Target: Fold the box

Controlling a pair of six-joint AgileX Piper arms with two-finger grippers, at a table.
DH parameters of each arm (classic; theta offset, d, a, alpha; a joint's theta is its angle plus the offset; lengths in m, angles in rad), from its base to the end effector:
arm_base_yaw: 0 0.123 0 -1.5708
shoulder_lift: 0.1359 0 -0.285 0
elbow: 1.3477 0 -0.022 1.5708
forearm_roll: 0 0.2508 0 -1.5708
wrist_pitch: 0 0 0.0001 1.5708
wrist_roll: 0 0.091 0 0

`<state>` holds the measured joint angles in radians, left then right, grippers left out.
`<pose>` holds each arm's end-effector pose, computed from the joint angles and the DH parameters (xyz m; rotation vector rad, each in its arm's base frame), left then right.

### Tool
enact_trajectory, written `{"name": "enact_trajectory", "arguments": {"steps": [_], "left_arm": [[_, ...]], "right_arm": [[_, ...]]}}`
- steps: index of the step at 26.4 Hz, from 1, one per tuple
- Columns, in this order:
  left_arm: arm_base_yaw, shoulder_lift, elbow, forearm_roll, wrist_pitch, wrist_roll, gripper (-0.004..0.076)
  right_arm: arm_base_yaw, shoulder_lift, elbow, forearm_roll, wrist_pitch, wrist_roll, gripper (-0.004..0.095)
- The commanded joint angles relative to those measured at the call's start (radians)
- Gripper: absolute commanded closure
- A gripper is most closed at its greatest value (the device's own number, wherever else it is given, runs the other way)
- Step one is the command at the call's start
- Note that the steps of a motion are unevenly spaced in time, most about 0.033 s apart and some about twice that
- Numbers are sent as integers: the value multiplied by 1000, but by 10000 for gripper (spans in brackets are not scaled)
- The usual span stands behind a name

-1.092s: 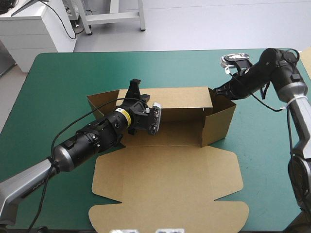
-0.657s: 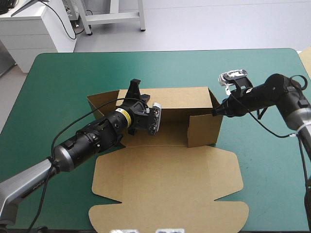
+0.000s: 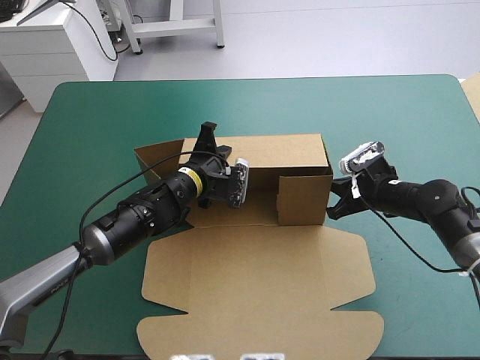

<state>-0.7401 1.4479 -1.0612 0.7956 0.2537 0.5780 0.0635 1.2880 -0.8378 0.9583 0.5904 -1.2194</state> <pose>0.2542 -0.2099 0.3137 1.7515 1.1398 0.5646 0.2577 0.0580 0.2823 -0.6909 2.1253 0.3879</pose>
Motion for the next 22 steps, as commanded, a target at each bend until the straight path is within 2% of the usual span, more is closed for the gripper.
{"name": "enact_trajectory", "arguments": {"steps": [1,3,8,11,22], "left_arm": [[-8,0,0,-46,18,-13,731],[-8,0,0,-46,20,-13,731],[-8,0,0,-46,20,-13,731],[-8,0,0,-46,20,-13,731],[-8,0,0,-46,18,-13,731]], "right_arm": [[-5,-33,-24,50,-17,-51,927],[-5,-33,-26,22,-3,-75,913],[-5,-33,-26,22,39,-122,706],[-5,-33,-26,22,64,-122,655],[-5,-33,-26,35,113,-126,648]]}}
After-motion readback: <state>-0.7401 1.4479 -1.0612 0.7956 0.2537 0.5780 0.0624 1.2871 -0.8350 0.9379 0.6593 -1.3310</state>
